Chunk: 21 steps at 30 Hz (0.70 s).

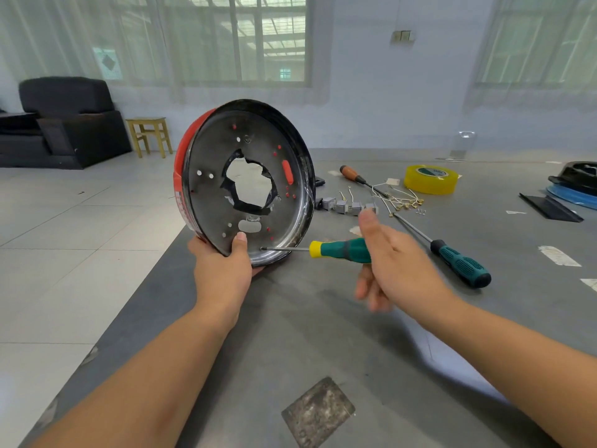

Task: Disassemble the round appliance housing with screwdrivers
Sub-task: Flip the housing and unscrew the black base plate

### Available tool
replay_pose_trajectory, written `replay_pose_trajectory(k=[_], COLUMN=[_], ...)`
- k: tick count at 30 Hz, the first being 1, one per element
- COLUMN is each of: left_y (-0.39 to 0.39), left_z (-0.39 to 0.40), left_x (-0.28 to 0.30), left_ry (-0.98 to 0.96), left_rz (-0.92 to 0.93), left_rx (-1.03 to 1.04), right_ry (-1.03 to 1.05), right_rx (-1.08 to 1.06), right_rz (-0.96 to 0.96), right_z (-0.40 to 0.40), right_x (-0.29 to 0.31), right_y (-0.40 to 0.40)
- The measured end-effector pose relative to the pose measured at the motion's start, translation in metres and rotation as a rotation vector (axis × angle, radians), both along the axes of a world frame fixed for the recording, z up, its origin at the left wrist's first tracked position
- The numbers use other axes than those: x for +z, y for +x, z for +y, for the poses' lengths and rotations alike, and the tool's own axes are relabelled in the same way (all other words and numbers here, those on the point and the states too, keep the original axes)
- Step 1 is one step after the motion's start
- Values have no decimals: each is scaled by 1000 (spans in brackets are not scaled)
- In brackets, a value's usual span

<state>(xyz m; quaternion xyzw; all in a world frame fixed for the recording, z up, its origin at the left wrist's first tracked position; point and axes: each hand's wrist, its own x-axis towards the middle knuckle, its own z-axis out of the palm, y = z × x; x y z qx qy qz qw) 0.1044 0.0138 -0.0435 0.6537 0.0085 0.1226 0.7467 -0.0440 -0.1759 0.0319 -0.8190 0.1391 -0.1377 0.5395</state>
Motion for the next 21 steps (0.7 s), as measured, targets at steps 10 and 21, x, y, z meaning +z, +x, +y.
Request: replay_pose_trajectory(k=[10, 21], left_y=[0, 3], left_z=[-1, 0], left_x=[1, -2], left_ry=[44, 67], left_rz=[27, 56], left_rx=[-21, -32], right_ry=[-1350, -723], right_rx=[325, 16], right_rz=[-547, -351], right_z=[-33, -13], right_x=[6, 0], right_y=[-4, -5])
